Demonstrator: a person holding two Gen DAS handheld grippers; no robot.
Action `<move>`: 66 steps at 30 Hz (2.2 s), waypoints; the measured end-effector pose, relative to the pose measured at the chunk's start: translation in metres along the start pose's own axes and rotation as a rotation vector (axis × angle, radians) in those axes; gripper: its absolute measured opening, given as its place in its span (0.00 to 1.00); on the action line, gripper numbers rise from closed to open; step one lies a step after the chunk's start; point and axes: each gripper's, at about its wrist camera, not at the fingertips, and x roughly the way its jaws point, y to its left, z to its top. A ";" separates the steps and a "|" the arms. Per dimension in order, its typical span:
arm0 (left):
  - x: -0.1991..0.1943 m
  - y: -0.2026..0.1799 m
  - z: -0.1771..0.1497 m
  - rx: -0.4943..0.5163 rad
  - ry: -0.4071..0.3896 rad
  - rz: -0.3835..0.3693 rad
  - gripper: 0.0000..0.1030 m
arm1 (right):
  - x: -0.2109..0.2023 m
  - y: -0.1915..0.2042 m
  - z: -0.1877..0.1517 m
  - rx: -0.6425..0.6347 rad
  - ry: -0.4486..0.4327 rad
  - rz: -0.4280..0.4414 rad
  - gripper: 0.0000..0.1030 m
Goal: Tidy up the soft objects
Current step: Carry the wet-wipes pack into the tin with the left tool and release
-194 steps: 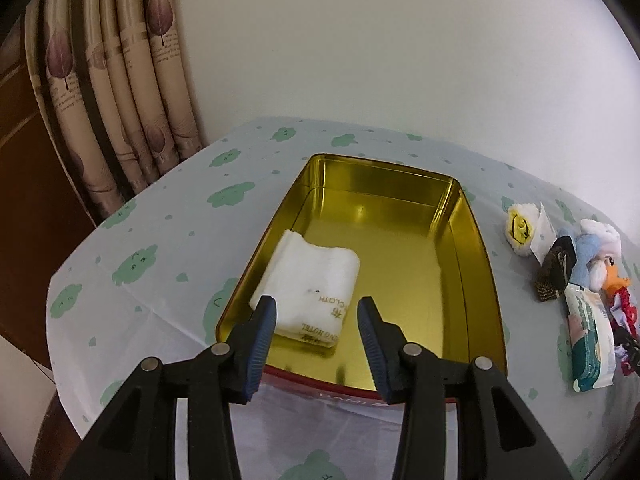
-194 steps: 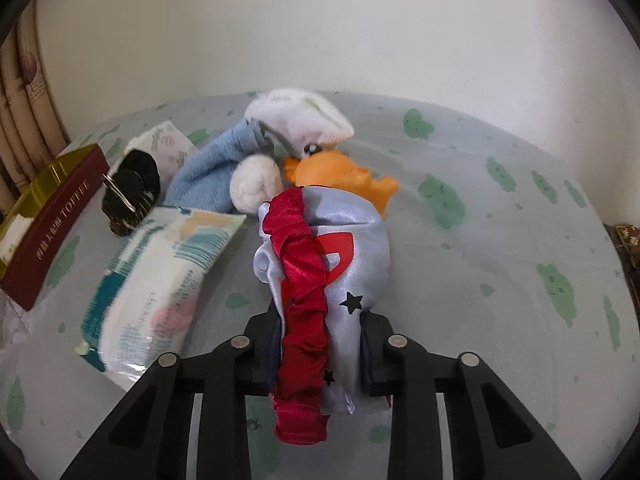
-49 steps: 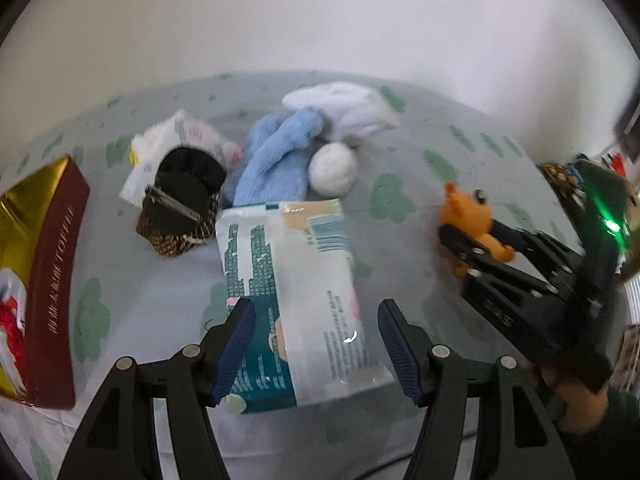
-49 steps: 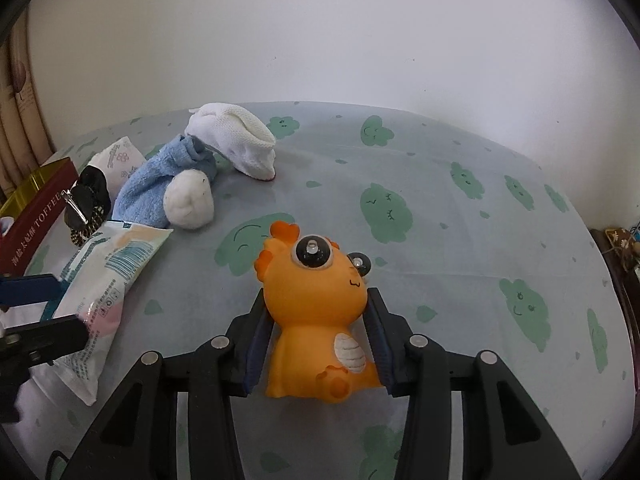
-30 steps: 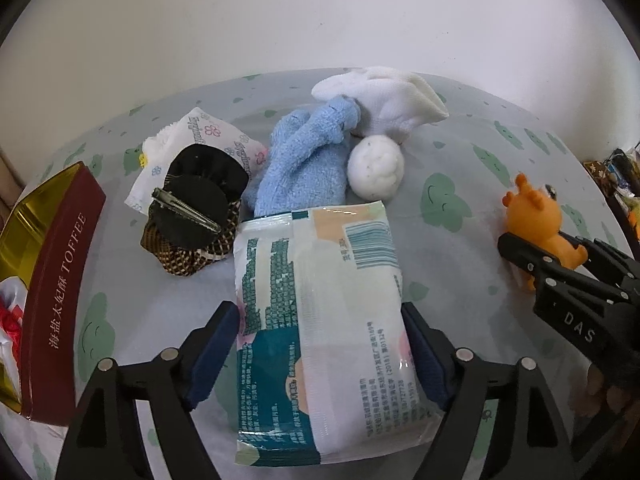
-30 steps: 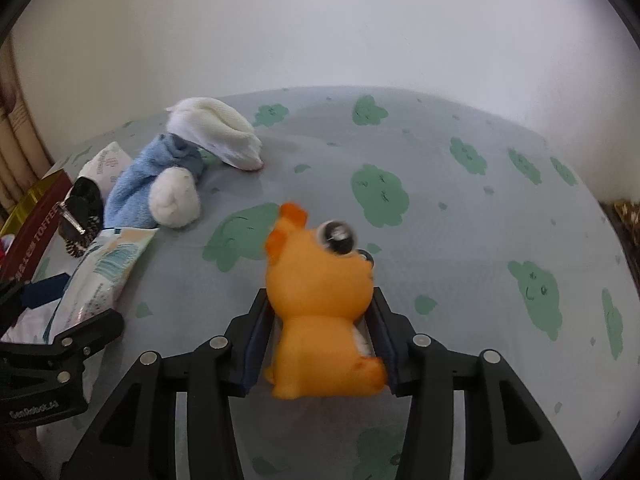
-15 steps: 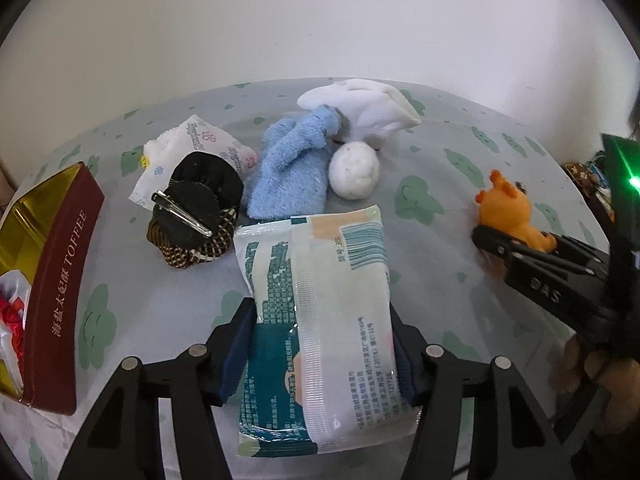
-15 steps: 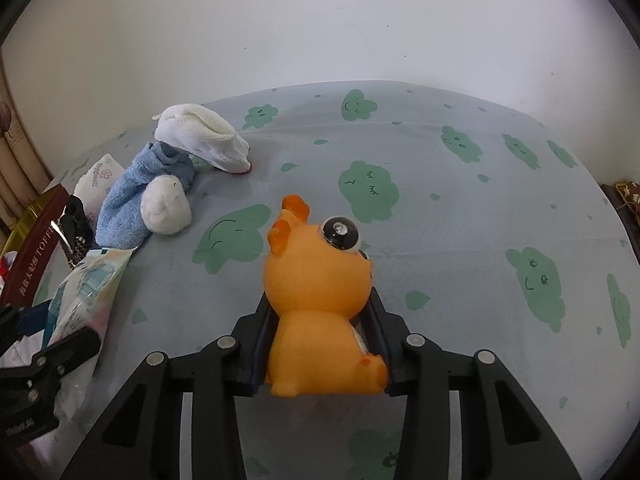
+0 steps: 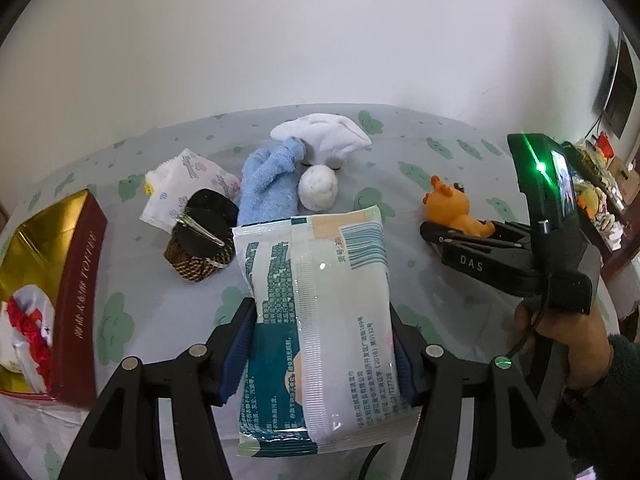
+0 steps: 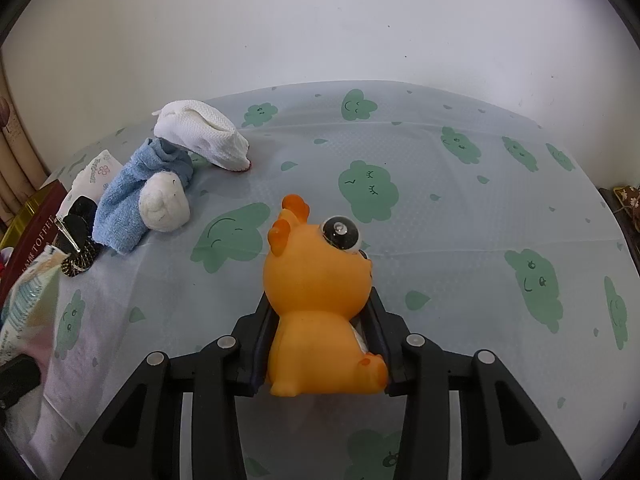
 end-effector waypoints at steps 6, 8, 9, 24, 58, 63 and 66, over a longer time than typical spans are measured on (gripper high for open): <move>-0.011 0.012 0.000 -0.005 -0.014 0.038 0.59 | 0.000 0.000 0.000 -0.003 0.001 -0.002 0.39; -0.014 0.022 0.002 -0.024 -0.016 0.059 0.59 | 0.000 0.000 0.000 -0.004 0.001 -0.003 0.39; -0.016 0.027 0.002 -0.033 -0.016 0.069 0.59 | 0.000 0.000 0.000 -0.004 0.001 -0.003 0.39; -0.049 0.124 0.017 -0.180 -0.059 0.281 0.59 | 0.001 0.000 0.000 -0.013 0.004 -0.015 0.39; -0.003 0.269 0.027 -0.347 0.081 0.476 0.59 | 0.001 0.001 -0.001 -0.026 0.007 -0.030 0.39; 0.008 0.274 0.027 -0.347 0.110 0.481 0.60 | 0.001 0.002 -0.001 -0.028 0.008 -0.032 0.39; 0.012 0.274 0.026 -0.339 0.122 0.494 0.61 | 0.001 0.002 -0.001 -0.029 0.008 -0.033 0.40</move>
